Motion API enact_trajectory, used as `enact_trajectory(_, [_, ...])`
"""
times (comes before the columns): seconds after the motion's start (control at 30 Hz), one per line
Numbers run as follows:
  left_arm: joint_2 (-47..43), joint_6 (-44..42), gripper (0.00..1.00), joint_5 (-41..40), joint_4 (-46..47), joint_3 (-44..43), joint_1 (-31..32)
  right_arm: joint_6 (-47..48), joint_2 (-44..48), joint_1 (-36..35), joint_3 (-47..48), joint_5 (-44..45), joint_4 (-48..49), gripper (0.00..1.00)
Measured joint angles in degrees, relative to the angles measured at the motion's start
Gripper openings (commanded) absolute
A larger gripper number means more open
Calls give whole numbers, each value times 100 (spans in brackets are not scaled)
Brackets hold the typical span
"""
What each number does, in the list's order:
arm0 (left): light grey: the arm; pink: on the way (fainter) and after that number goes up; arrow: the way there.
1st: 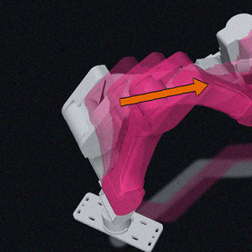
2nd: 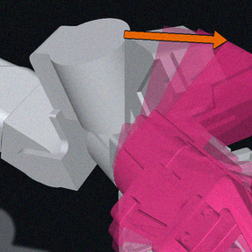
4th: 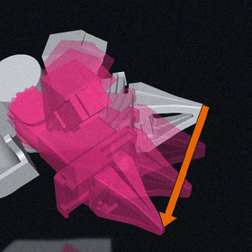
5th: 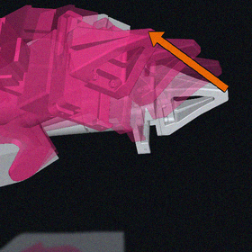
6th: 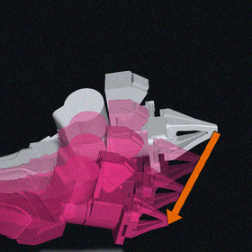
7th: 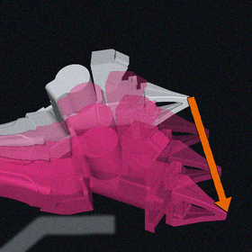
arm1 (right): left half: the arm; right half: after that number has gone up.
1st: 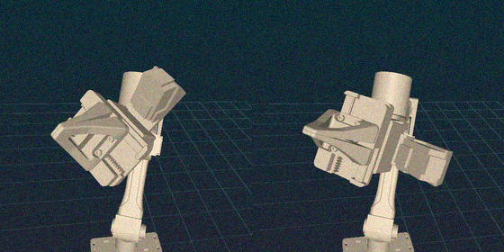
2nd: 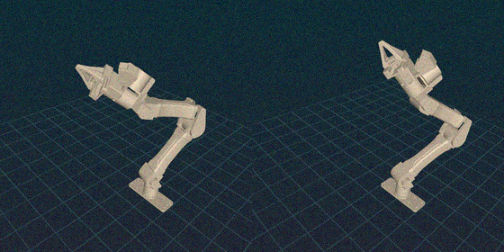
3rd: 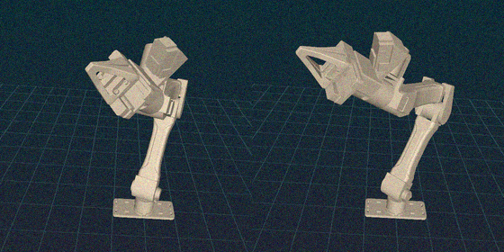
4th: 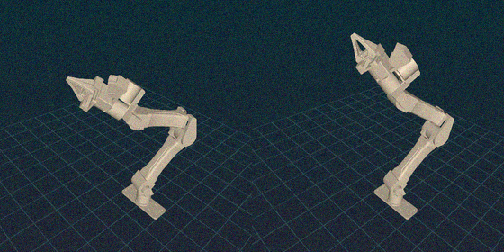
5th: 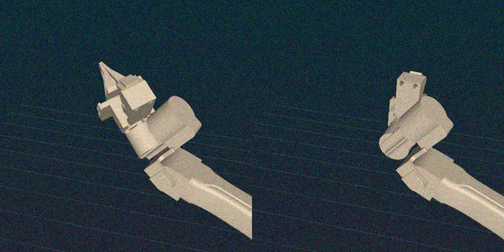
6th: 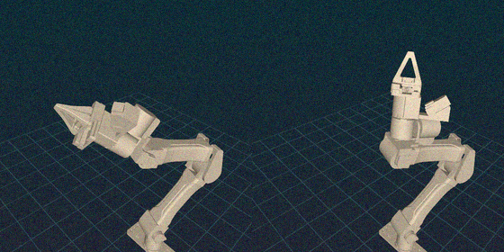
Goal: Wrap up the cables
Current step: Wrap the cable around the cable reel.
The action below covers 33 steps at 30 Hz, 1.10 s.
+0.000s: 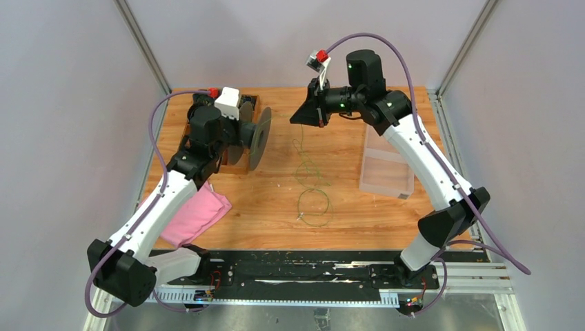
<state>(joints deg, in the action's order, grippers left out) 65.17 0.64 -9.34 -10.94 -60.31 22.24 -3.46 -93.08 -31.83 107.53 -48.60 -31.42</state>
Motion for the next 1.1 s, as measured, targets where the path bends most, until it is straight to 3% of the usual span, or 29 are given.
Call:
enact_trajectory(0.63, [-278, 162, 0, -127, -542, 0, 367, 317, -765, 197, 1193, 1399, -186, 1])
enact_trajectory(1.1, [-505, 334, 0, 79, -608, 0, 378, 636, -1897, 378, 1768, 2065, -192, 1])
